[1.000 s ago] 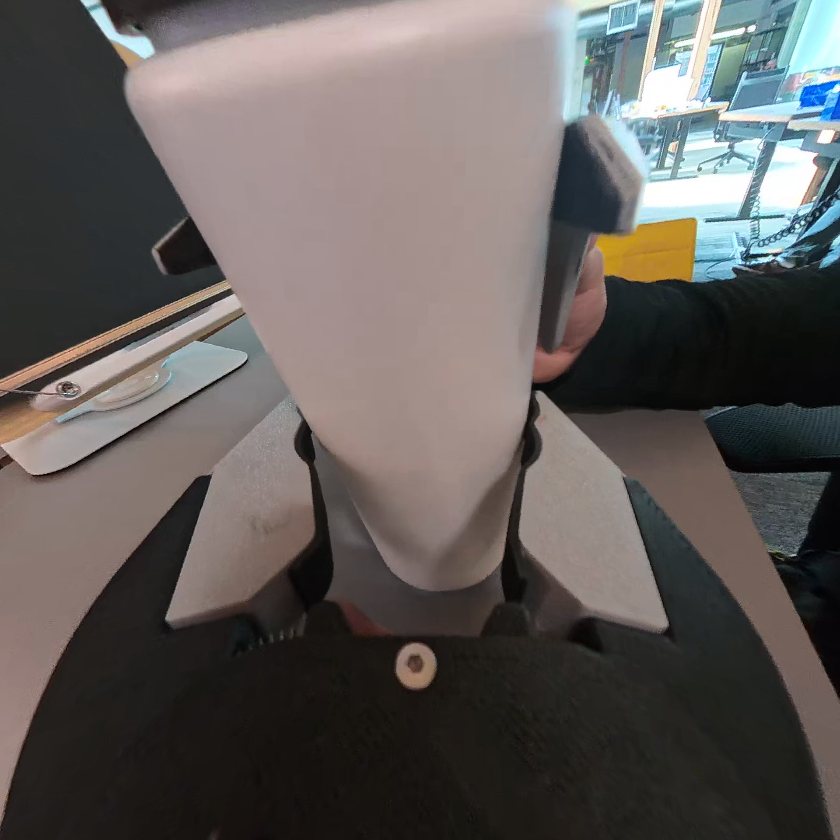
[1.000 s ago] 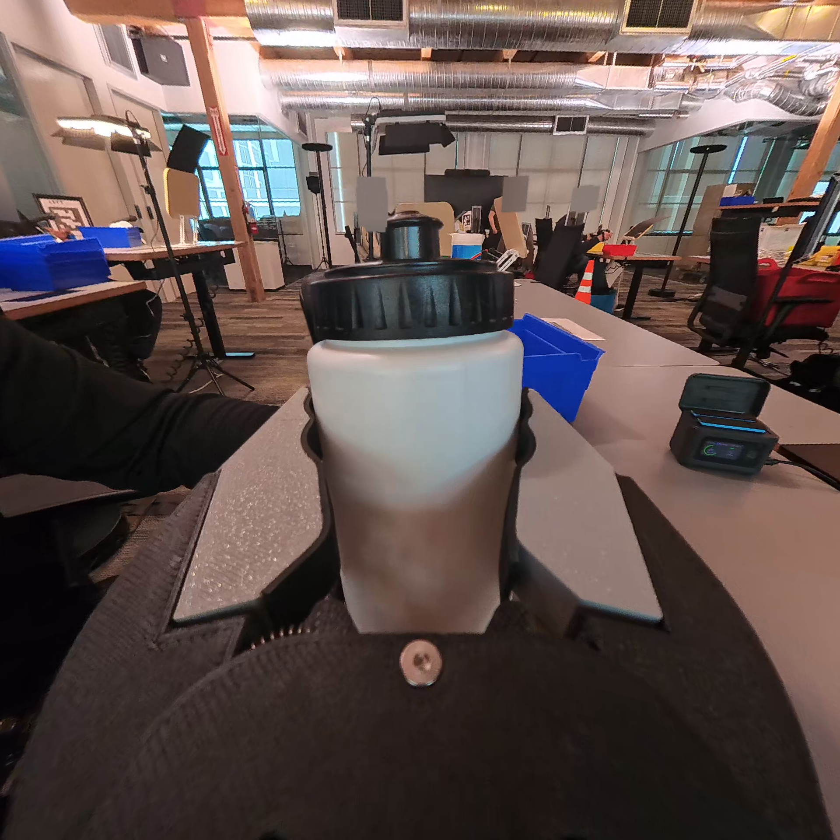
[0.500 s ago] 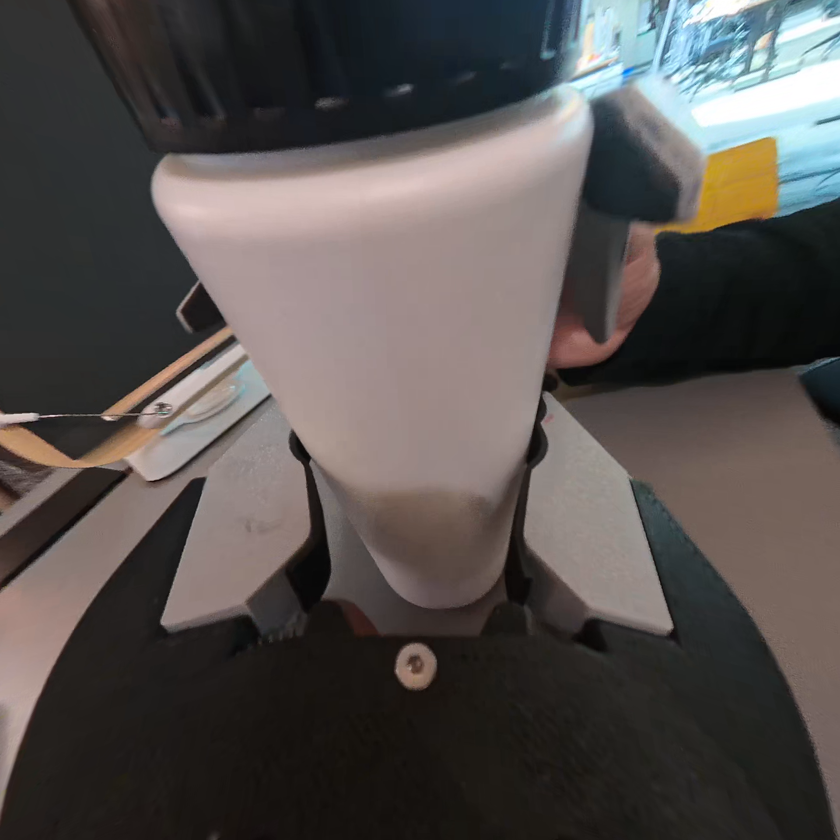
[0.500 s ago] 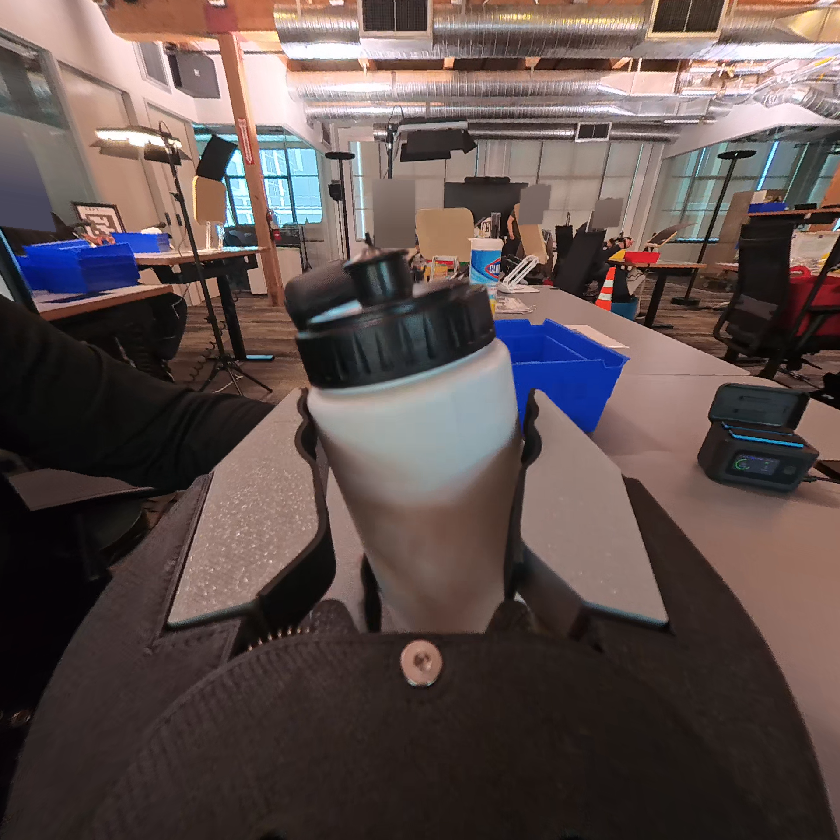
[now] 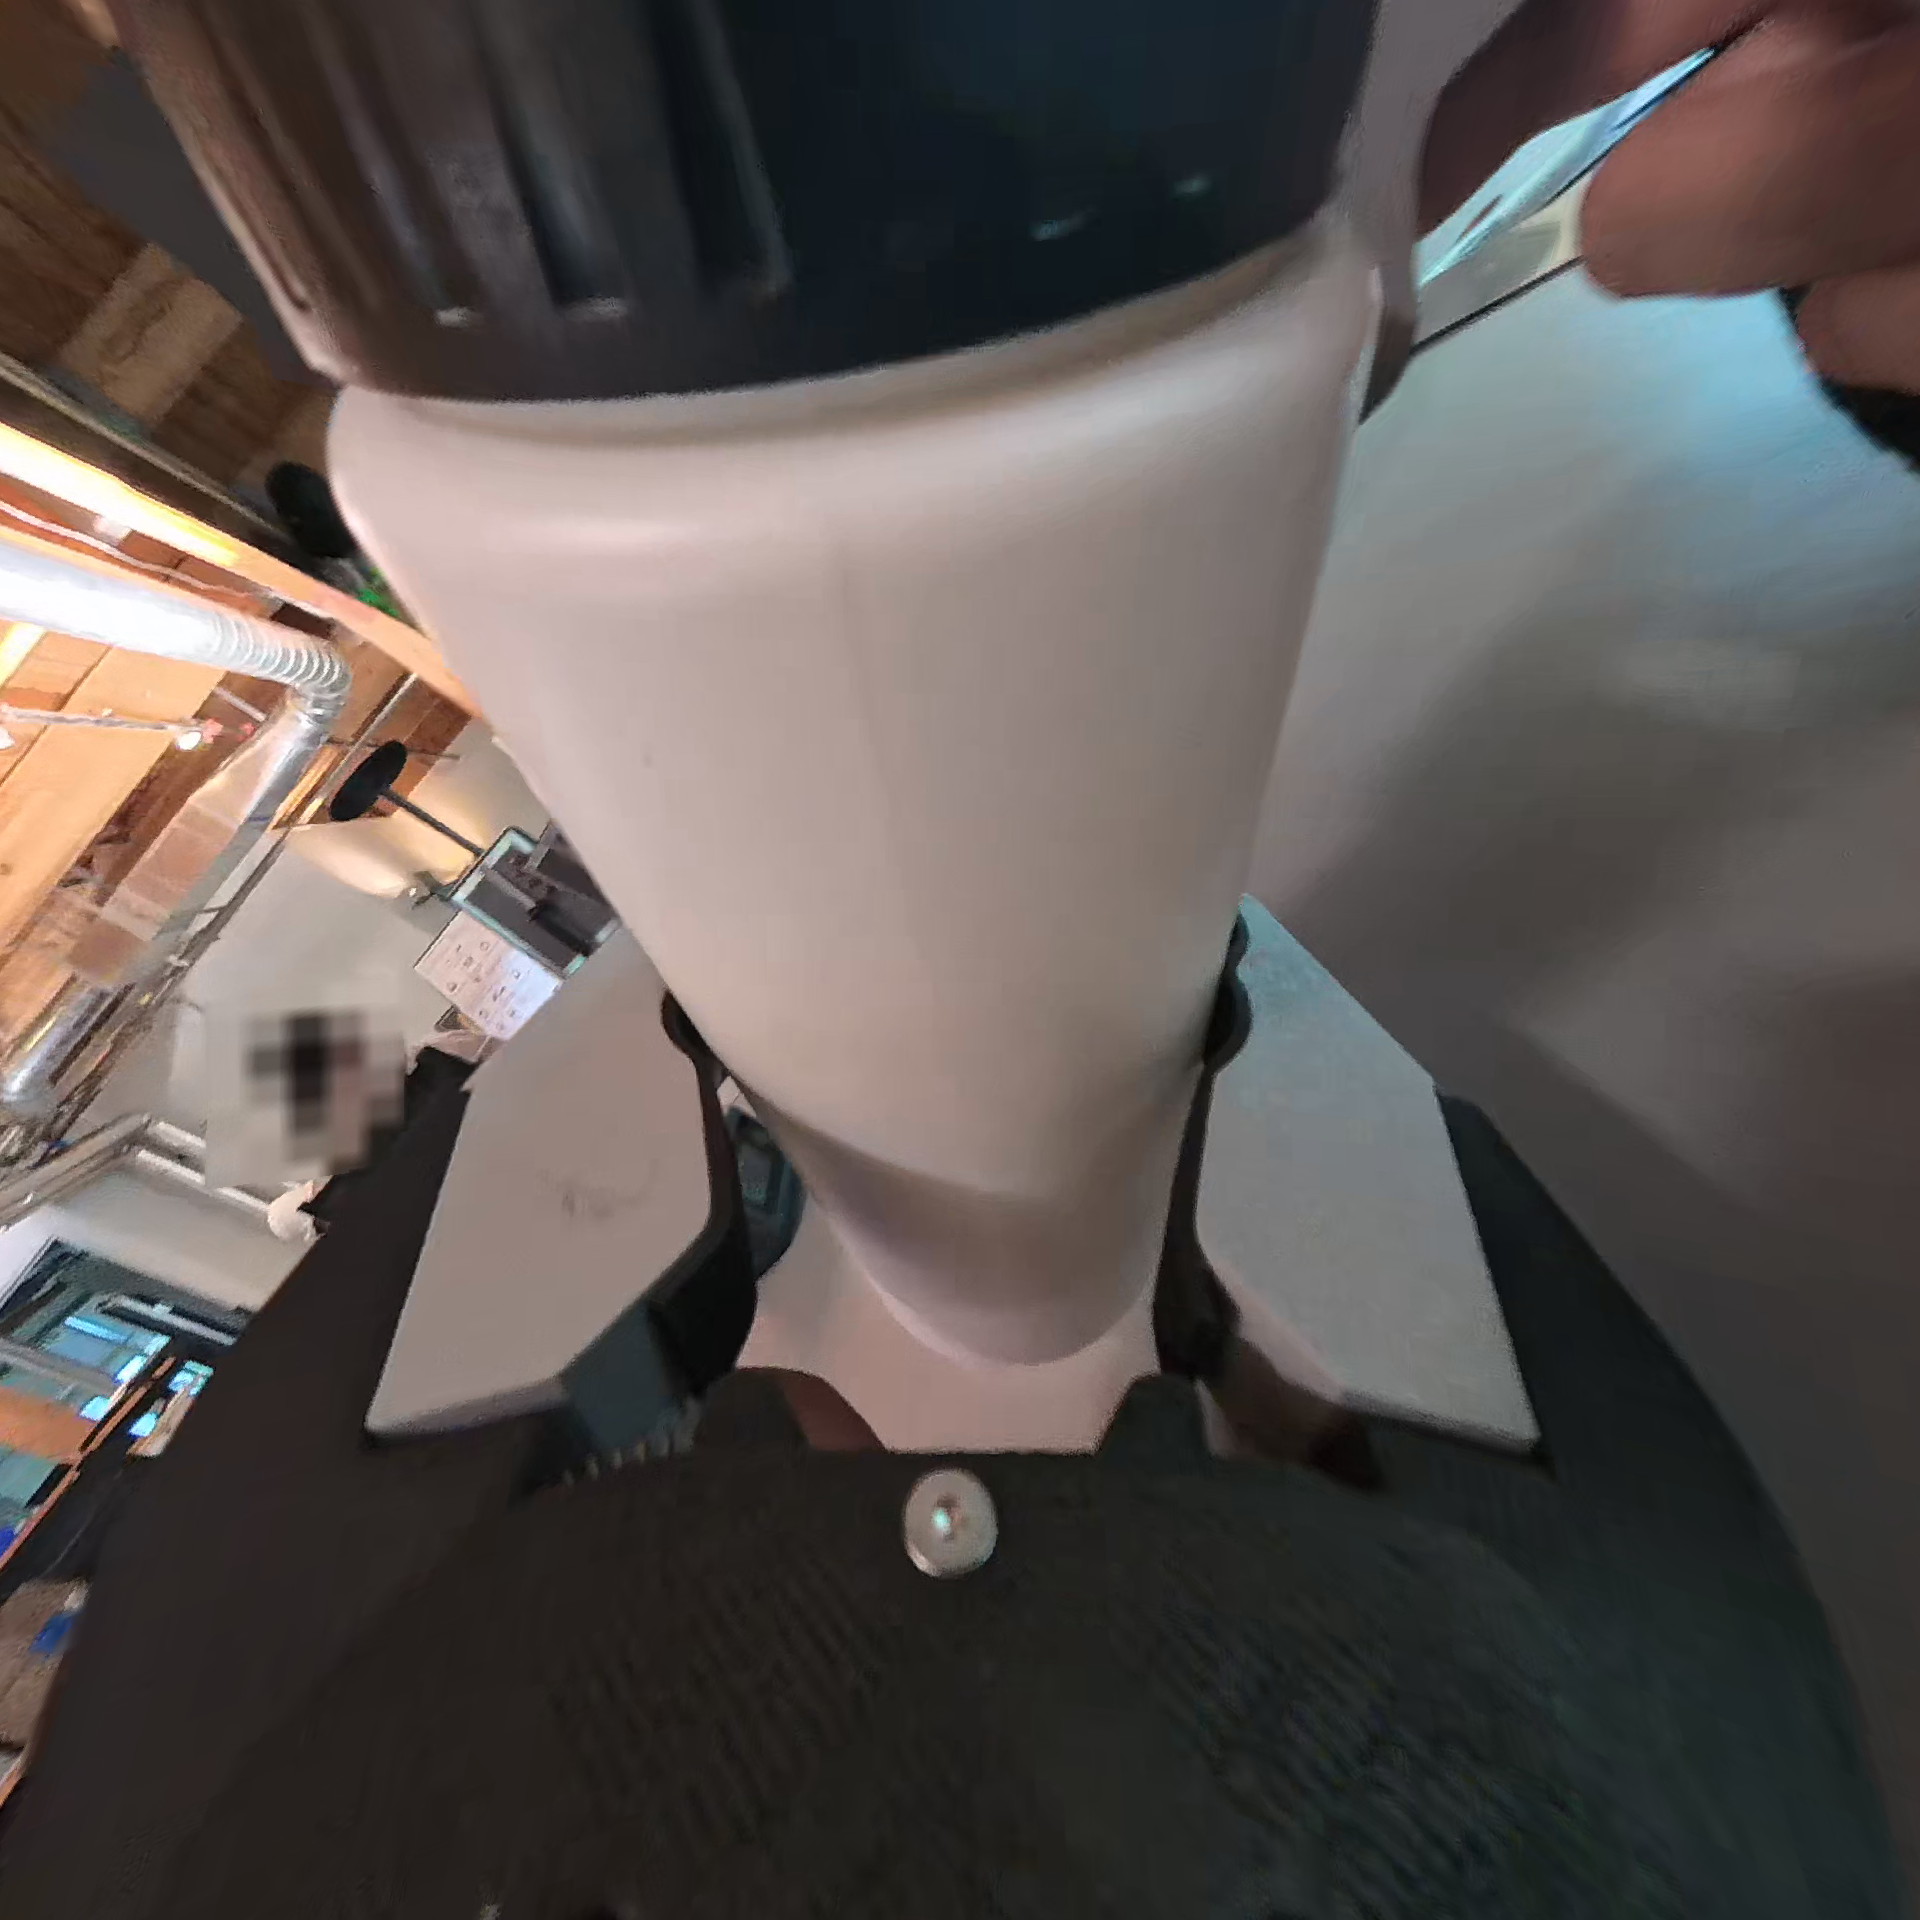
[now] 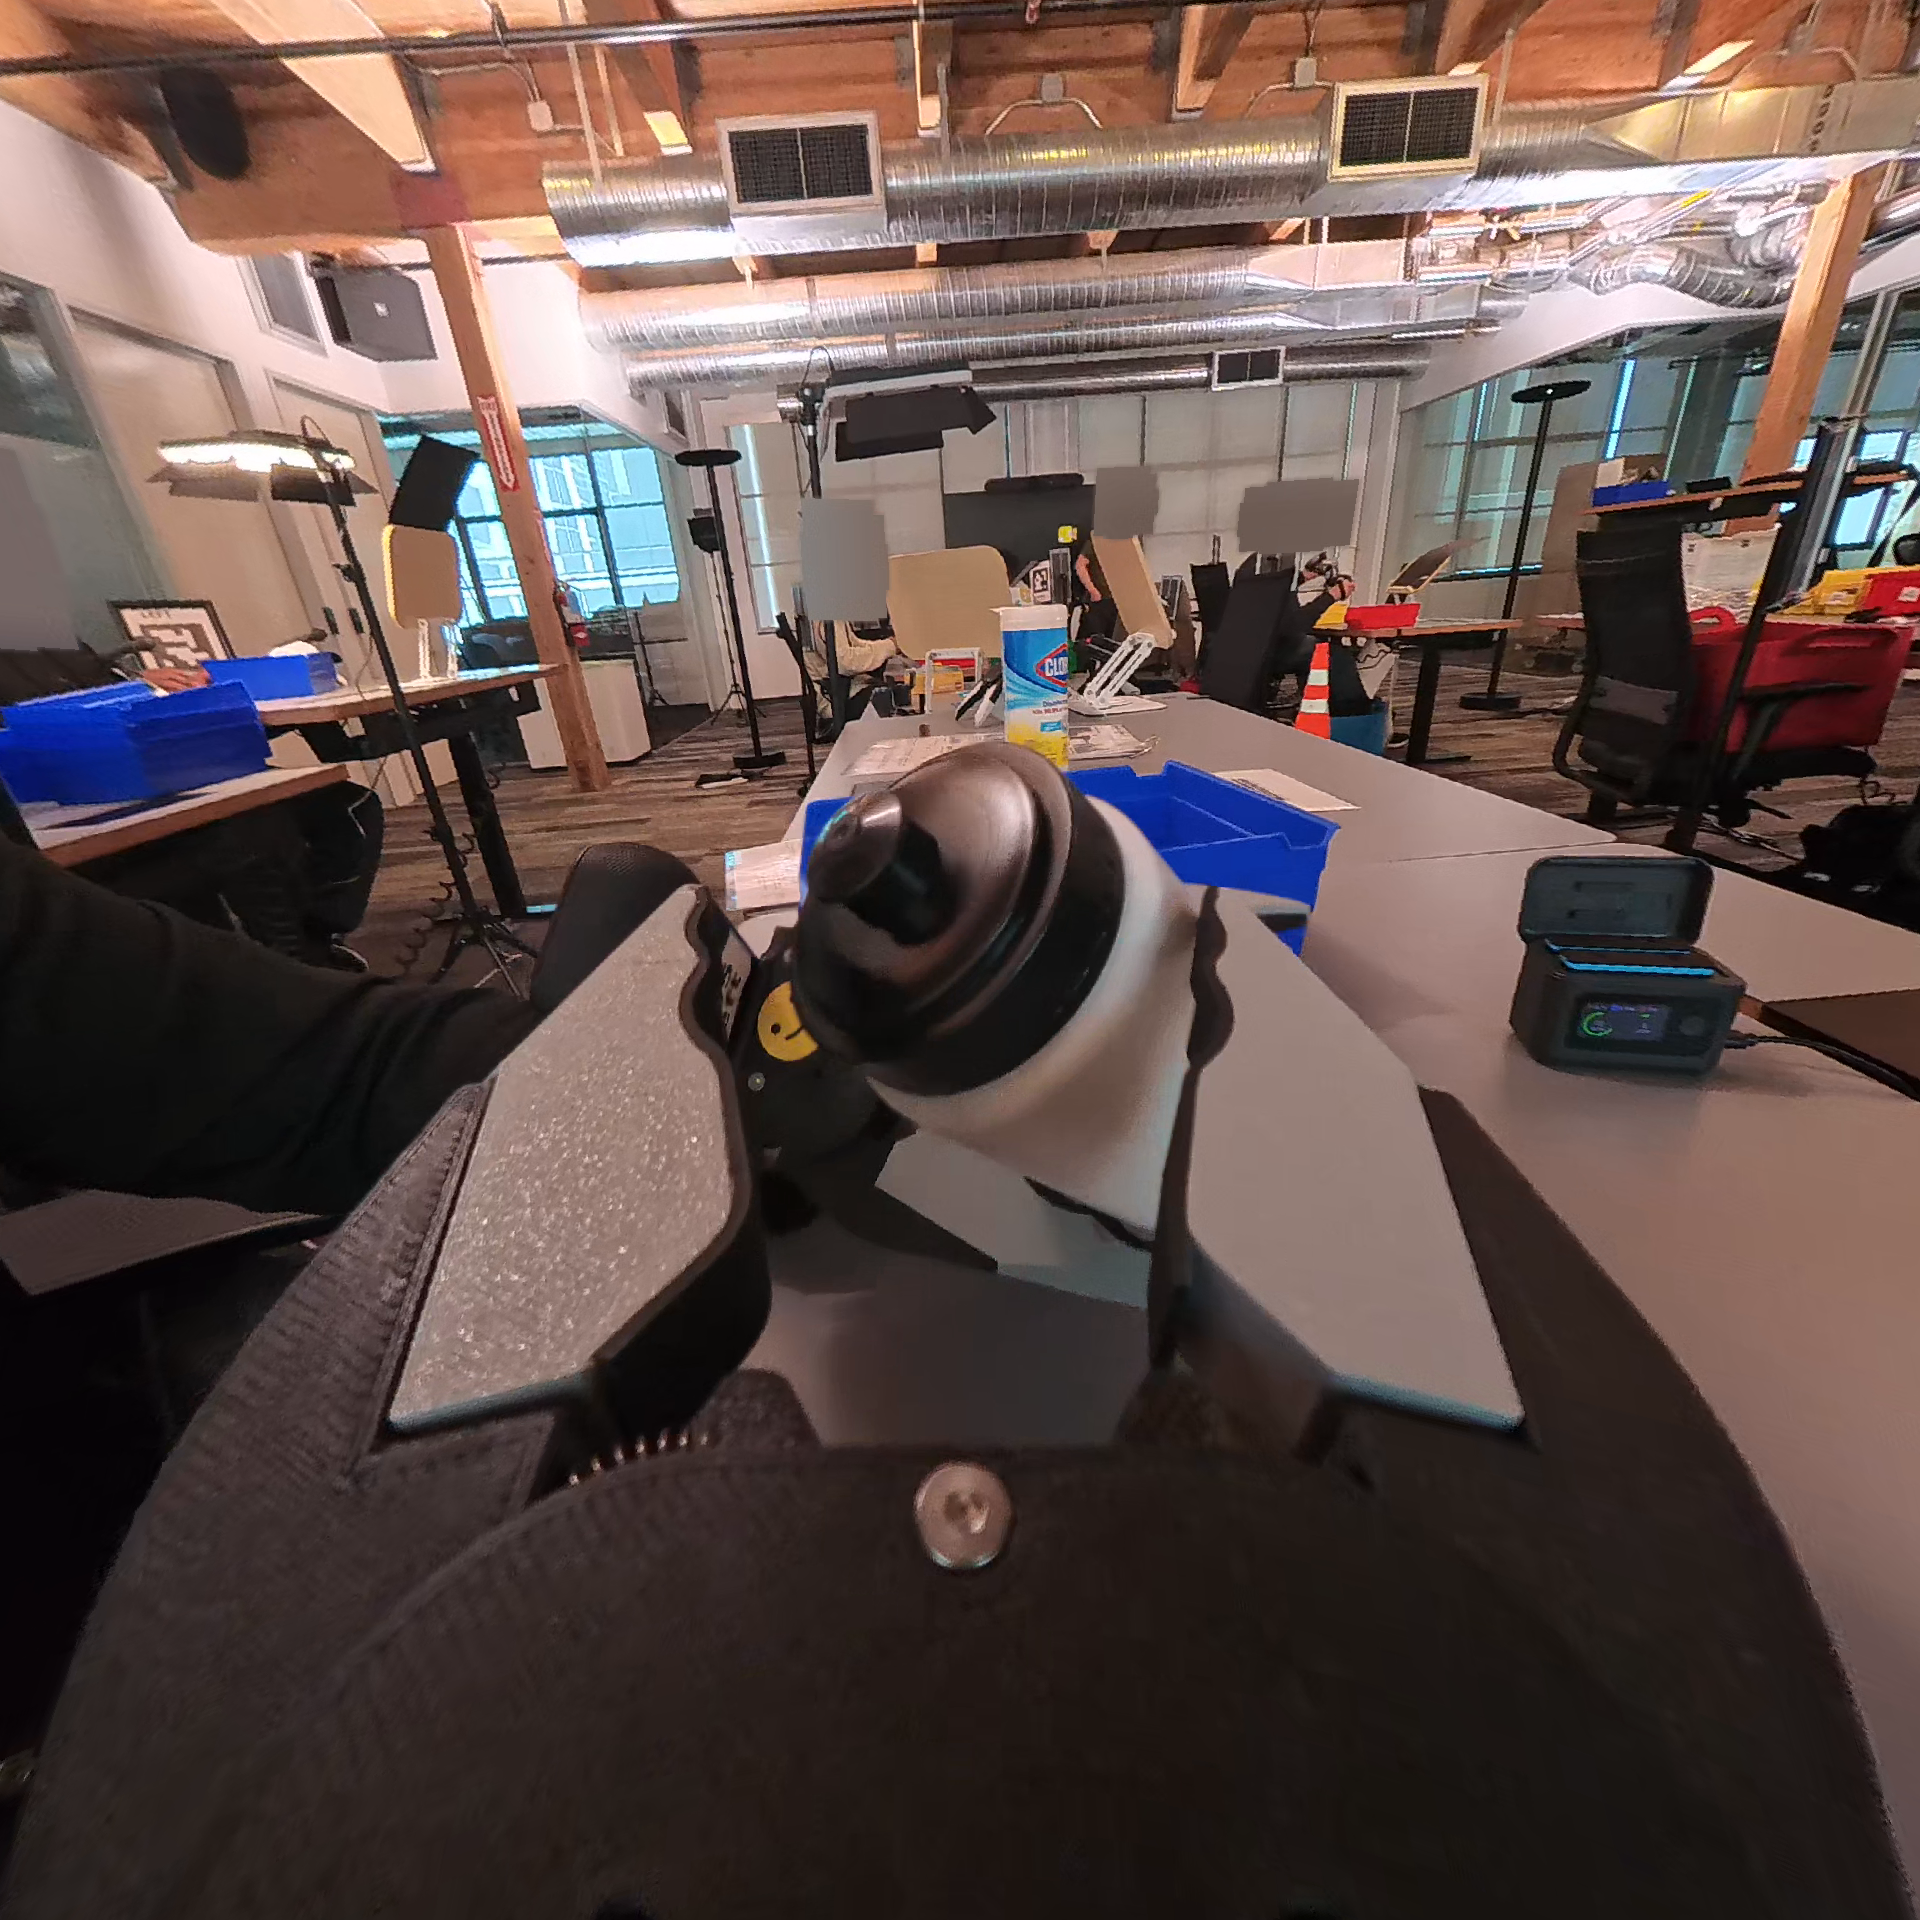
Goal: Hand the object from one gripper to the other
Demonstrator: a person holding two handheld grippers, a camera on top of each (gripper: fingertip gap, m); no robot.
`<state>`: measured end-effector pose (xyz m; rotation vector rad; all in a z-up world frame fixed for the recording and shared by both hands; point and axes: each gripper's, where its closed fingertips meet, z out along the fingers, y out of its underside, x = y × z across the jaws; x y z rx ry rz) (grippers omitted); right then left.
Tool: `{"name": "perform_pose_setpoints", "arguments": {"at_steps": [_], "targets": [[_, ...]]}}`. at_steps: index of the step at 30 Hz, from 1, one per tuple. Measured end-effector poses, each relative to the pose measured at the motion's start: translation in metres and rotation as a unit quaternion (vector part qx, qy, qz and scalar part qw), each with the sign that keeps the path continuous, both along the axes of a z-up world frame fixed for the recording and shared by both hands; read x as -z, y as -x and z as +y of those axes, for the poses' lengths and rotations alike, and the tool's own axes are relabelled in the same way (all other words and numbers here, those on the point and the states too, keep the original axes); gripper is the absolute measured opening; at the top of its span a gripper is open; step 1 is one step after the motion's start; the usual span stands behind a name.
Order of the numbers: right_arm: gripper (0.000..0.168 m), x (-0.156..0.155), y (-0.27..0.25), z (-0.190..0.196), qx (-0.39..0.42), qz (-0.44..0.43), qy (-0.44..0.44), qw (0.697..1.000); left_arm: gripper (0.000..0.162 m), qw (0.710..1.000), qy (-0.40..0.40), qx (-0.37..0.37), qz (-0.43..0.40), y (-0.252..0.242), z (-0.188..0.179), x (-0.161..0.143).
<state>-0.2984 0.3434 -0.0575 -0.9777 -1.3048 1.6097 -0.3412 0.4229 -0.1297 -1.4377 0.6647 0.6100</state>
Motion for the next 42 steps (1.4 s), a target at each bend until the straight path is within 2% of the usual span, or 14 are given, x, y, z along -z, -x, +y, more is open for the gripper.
{"name": "perform_pose_setpoints", "arguments": {"at_steps": [9,23,34,42], "targets": [[0.086,-0.004,-0.003,0.014,0.028,0.011,0.013,0.999,0.097,0.999,-0.019,-0.034,-0.026,0.021,0.001,-0.009],[0.083,-0.007,-0.005,0.016,0.027,0.021,0.019,0.999,0.097,0.999,-0.035,-0.027,-0.025,0.019,-0.001,-0.014],[0.077,-0.012,-0.011,0.025,0.037,0.036,0.040,0.998,0.097,0.996,-0.028,-0.025,-0.084,0.028,0.000,-0.016],[0.077,-0.010,-0.008,0.023,0.033,0.028,0.037,0.998,0.097,0.996,-0.028,-0.023,-0.076,0.025,0.000,-0.016]]}}
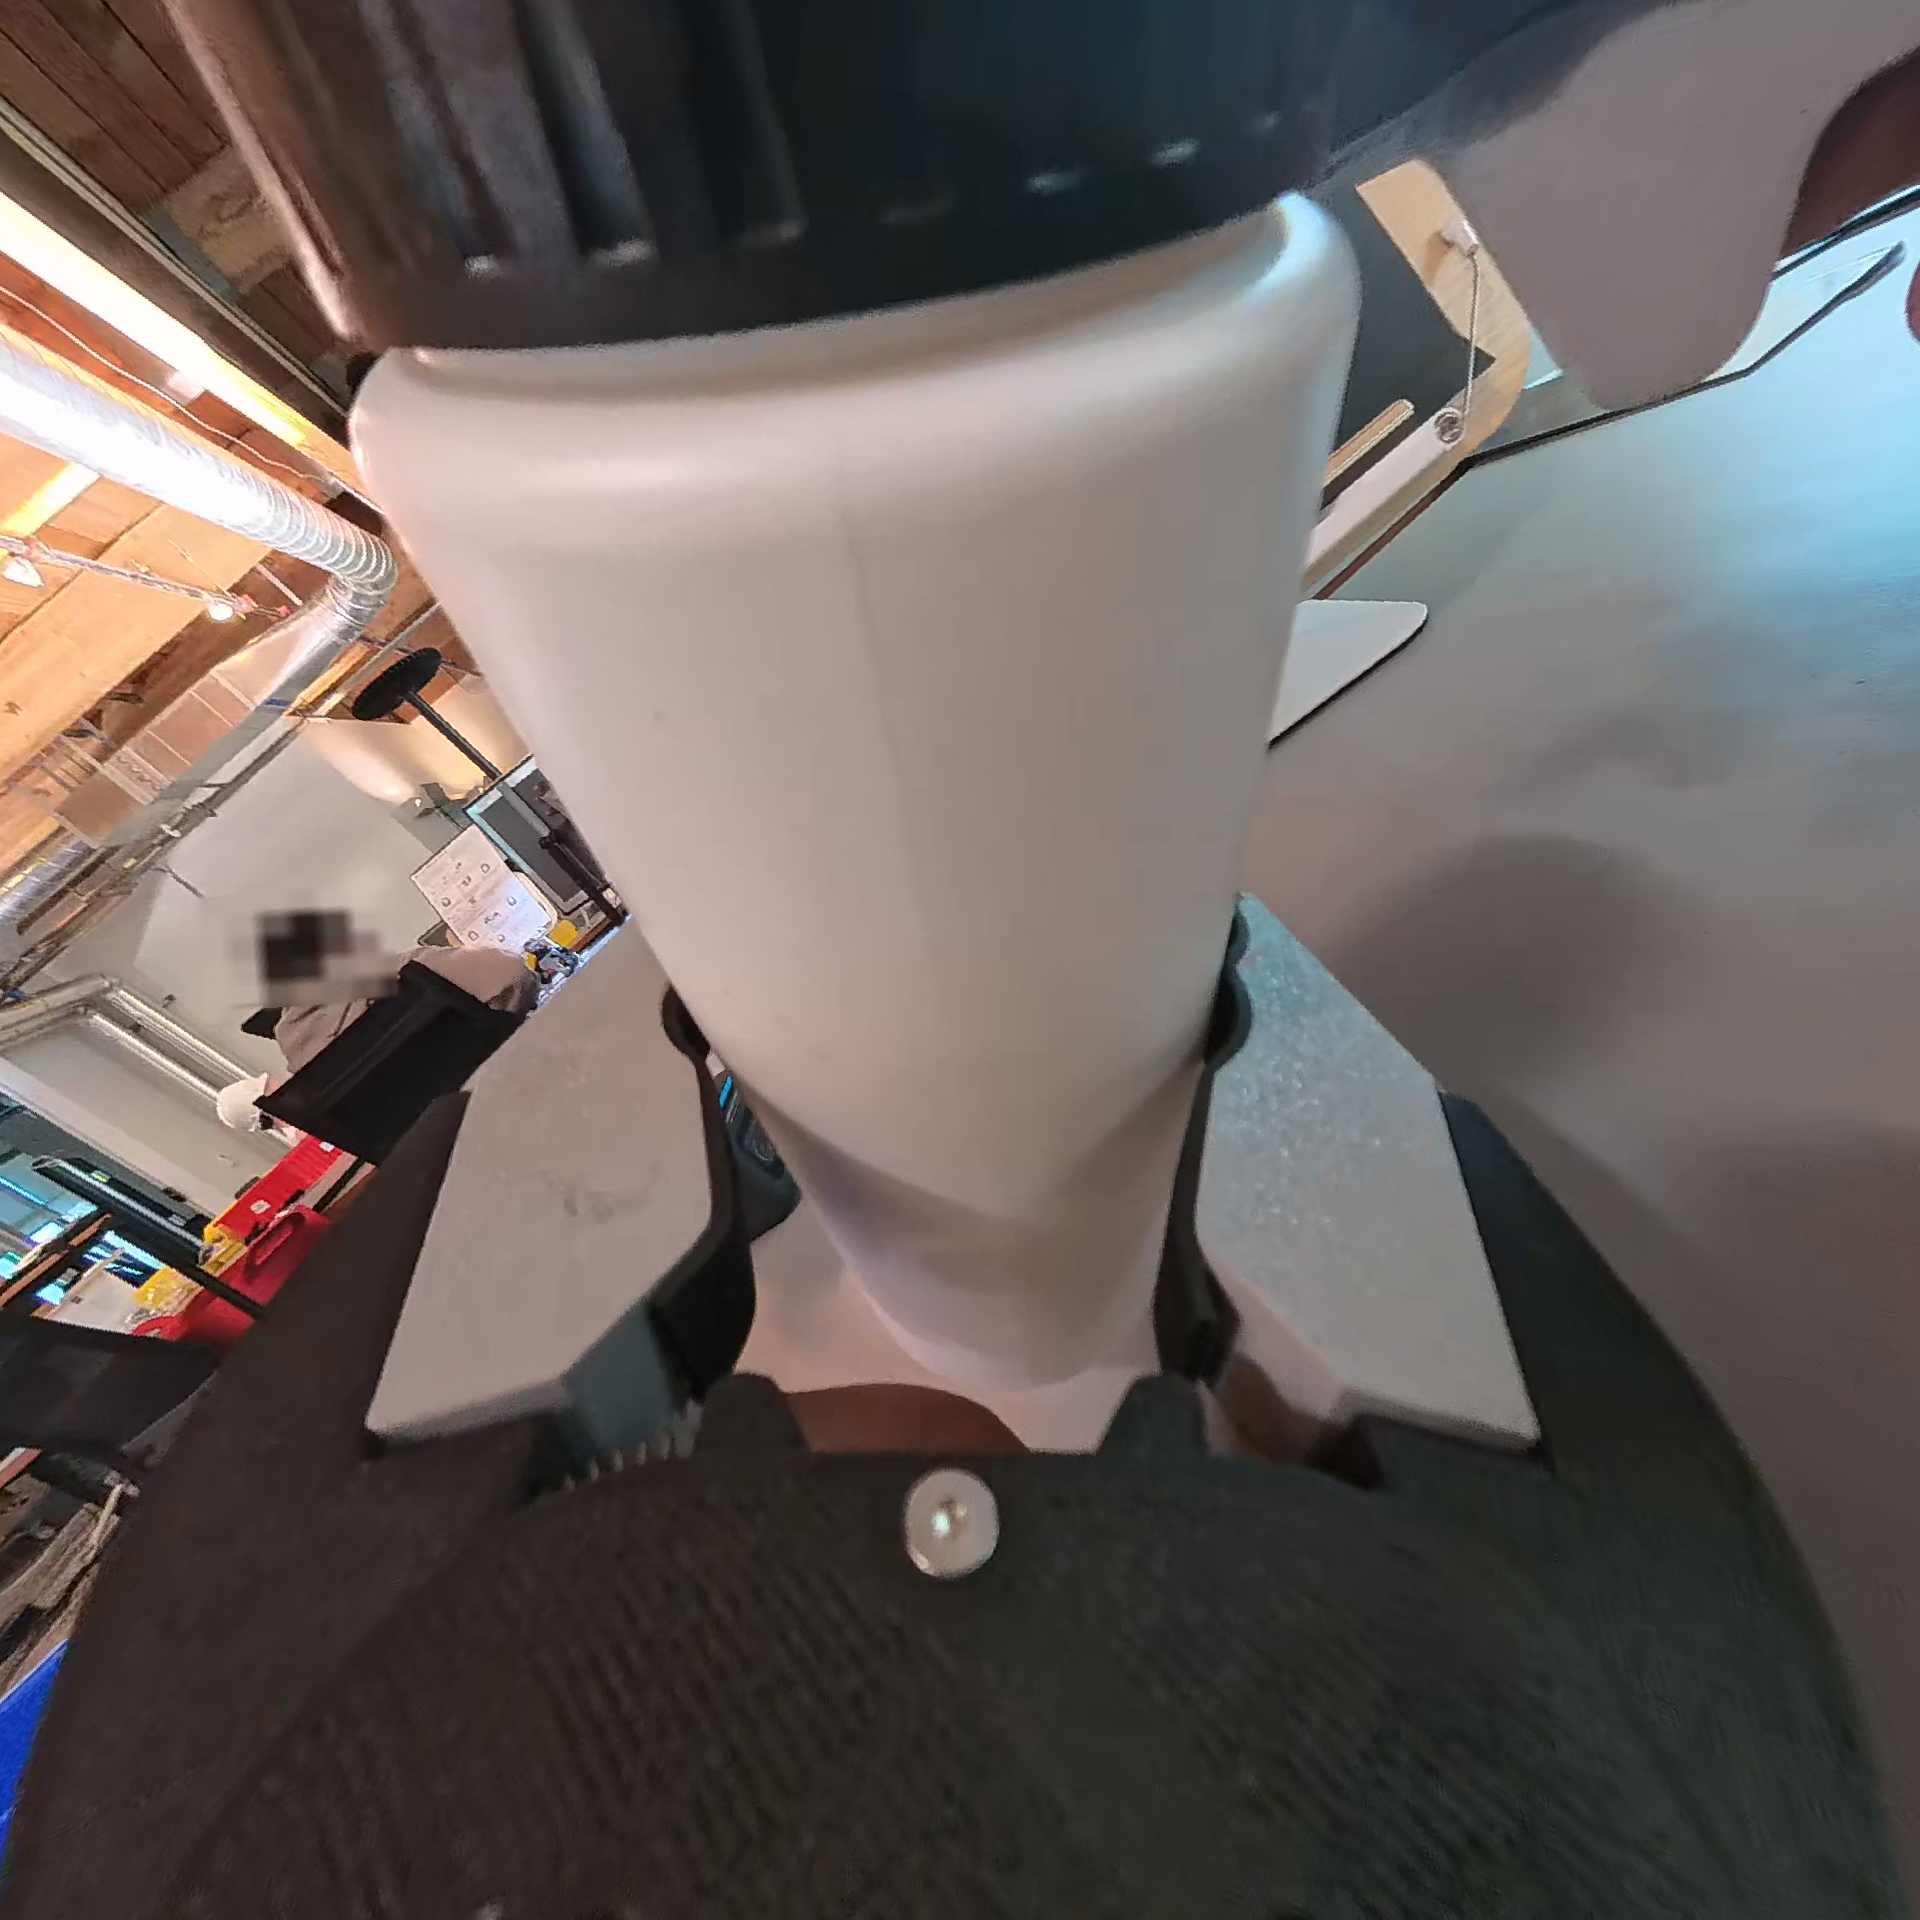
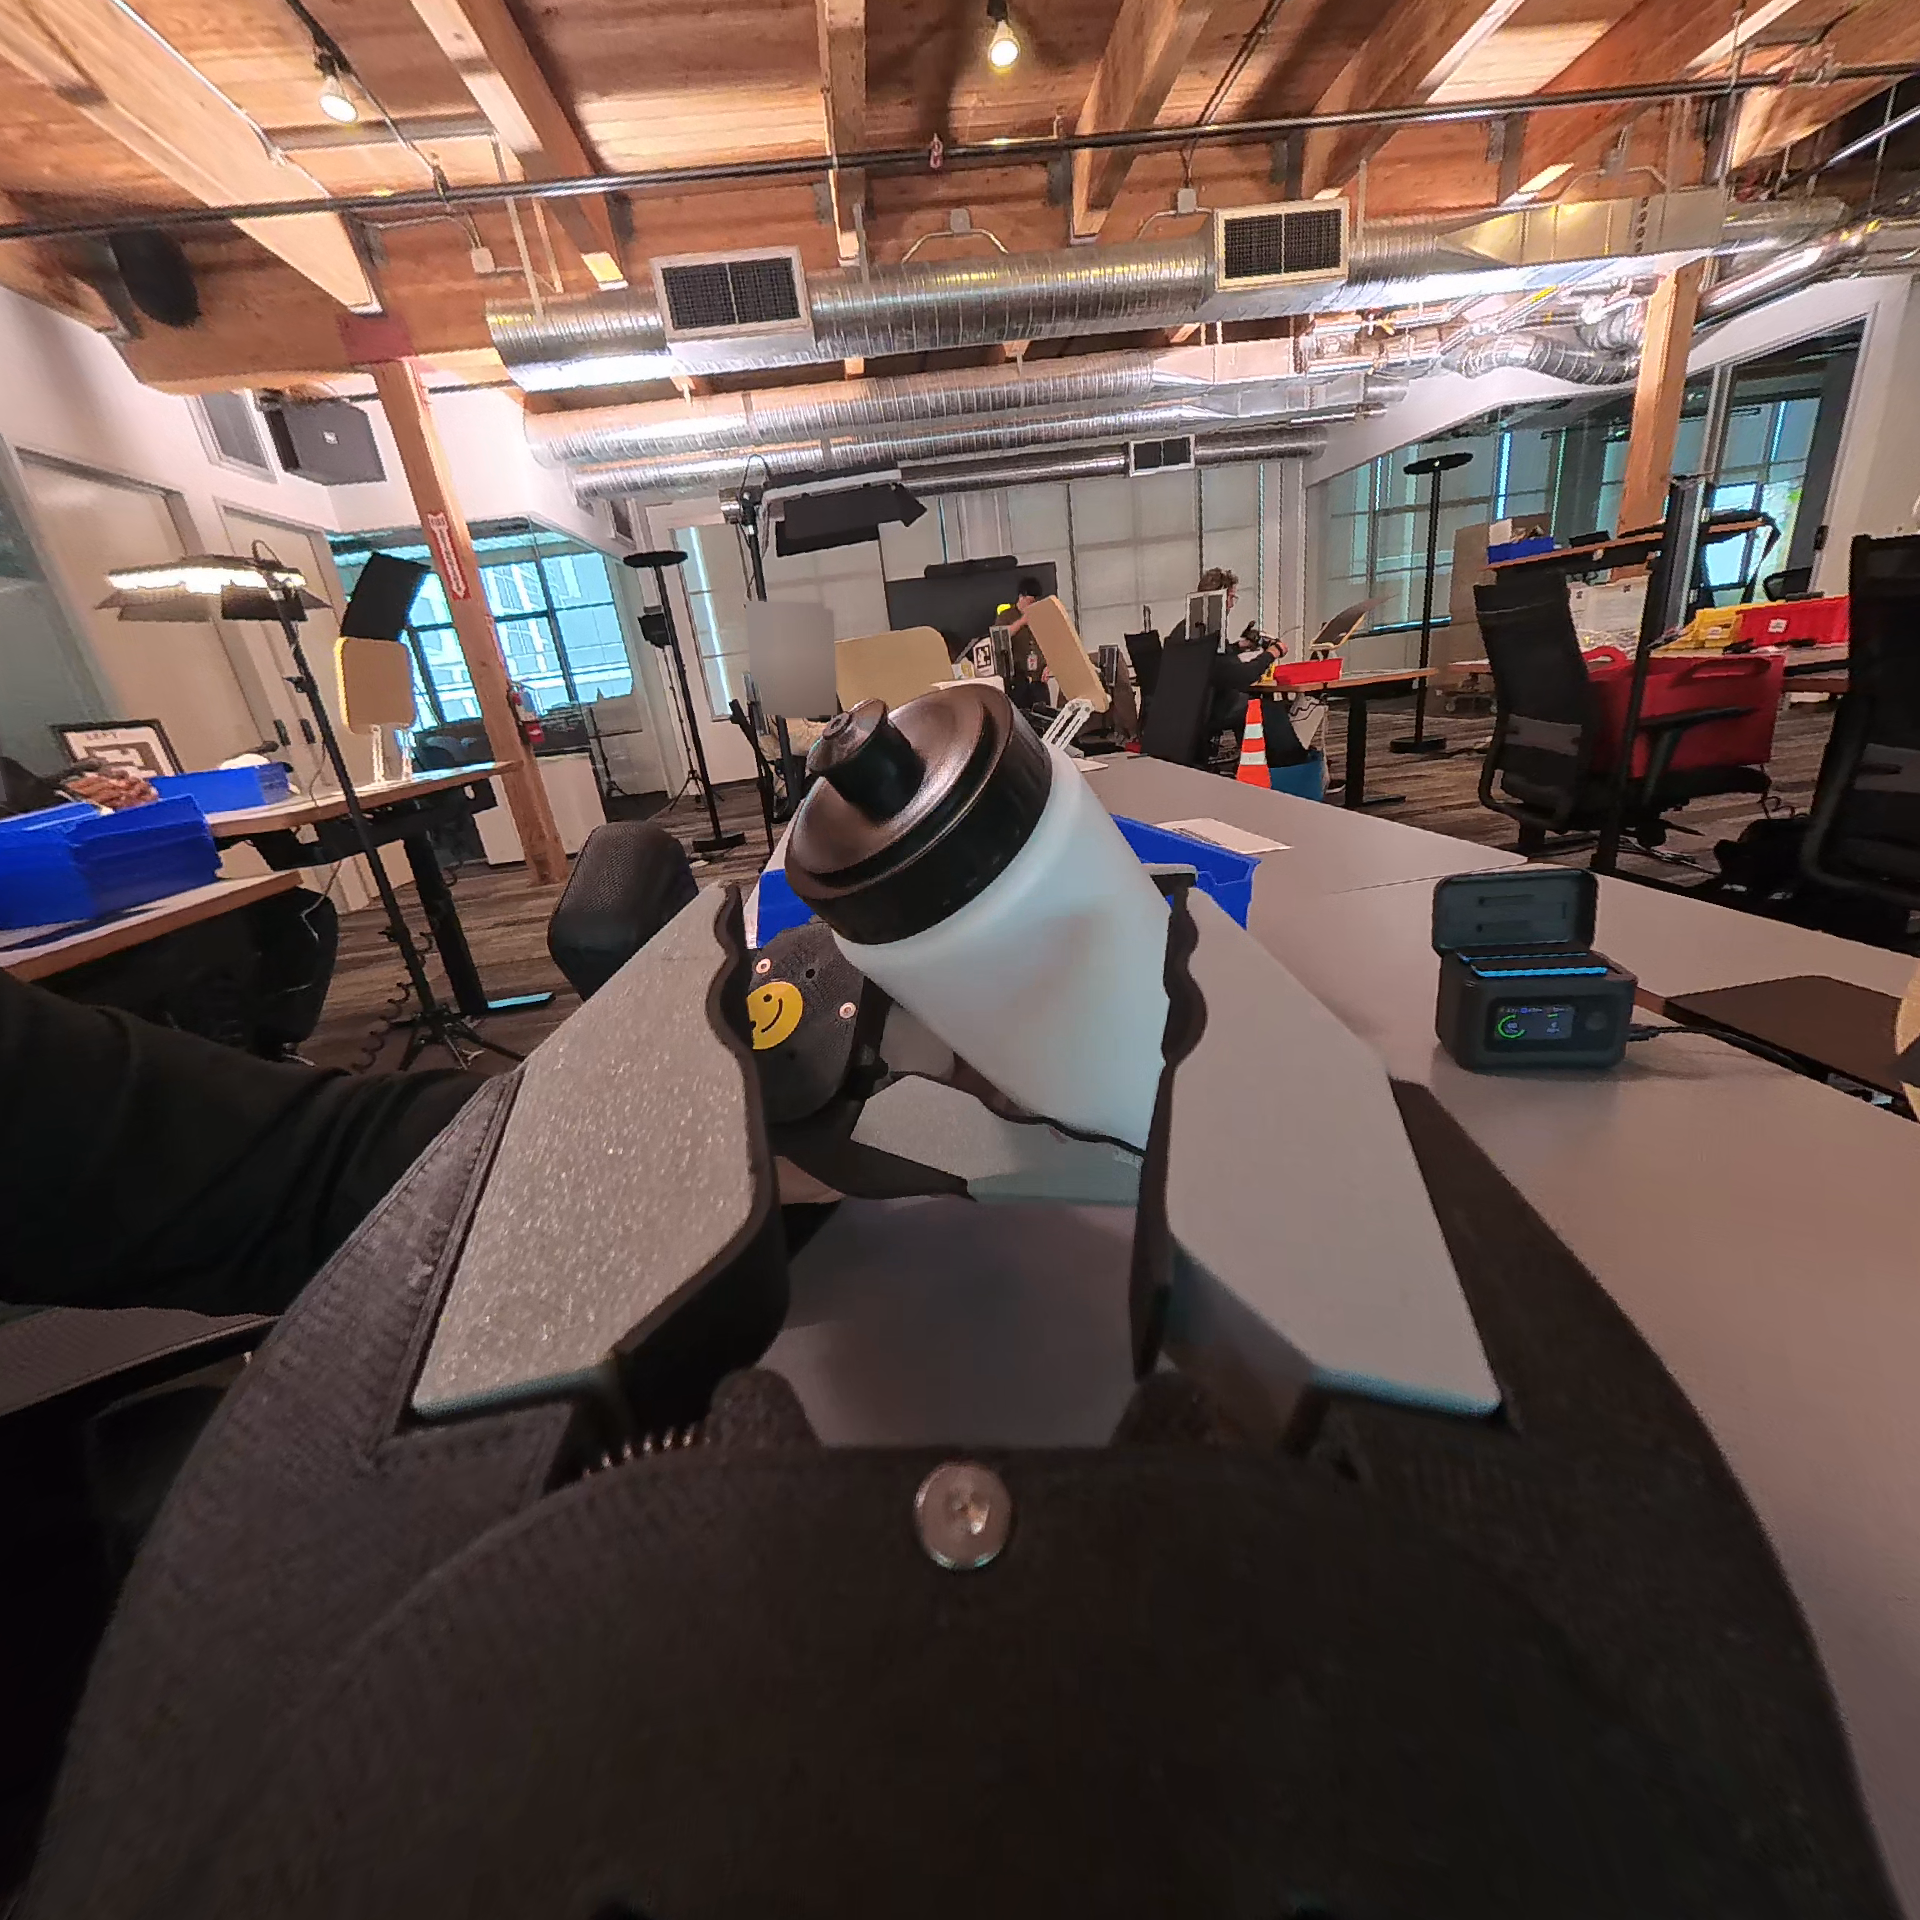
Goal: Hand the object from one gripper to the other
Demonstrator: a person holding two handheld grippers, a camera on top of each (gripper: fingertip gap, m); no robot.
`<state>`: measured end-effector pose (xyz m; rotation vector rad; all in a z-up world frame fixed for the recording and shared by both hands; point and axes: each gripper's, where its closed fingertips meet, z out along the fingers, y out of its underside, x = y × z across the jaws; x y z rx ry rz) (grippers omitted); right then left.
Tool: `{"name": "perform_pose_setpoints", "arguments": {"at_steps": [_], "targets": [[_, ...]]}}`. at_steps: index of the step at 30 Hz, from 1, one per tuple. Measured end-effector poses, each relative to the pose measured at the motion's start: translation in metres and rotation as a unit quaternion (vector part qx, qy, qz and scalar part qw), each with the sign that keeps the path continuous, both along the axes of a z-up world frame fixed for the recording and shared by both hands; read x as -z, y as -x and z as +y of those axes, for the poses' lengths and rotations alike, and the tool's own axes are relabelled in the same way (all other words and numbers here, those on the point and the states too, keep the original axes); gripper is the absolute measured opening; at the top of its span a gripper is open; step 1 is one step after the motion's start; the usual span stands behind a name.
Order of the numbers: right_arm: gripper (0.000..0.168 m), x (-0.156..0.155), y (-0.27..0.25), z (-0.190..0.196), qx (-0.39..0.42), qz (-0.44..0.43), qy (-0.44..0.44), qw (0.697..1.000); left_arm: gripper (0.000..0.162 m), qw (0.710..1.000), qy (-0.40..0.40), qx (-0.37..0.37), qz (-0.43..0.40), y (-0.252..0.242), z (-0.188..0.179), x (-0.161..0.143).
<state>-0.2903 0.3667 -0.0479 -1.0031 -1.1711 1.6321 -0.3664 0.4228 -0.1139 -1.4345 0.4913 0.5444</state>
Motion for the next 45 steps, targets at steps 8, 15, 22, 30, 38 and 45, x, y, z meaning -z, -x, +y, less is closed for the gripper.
{"name": "perform_pose_setpoints", "arguments": {"at_steps": [8,15,22,30,38,45], "targets": [[0.079,0.004,0.003,-0.004,-0.008,-0.009,-0.003,1.000,0.098,1.000,-0.003,0.000,0.007,-0.001,-0.001,-0.001],[0.081,0.009,0.006,-0.011,-0.010,-0.023,-0.028,0.999,0.097,1.000,-0.004,0.000,0.004,-0.001,-0.001,-0.001],[0.084,0.005,0.004,-0.008,-0.008,-0.016,-0.023,1.000,0.097,0.999,0.005,0.007,-0.038,0.005,0.000,-0.001],[0.104,0.024,0.021,-0.022,0.023,-0.060,-0.099,0.993,0.097,0.996,0.056,0.062,0.006,-0.026,0.001,0.020],[0.089,0.026,0.021,-0.017,0.063,-0.066,-0.137,0.986,0.097,0.992,0.060,0.078,0.083,-0.046,-0.002,0.029],[0.072,0.014,0.007,0.018,0.091,-0.046,-0.047,0.994,0.096,0.994,0.038,0.049,0.085,-0.036,-0.002,0.019]]}}
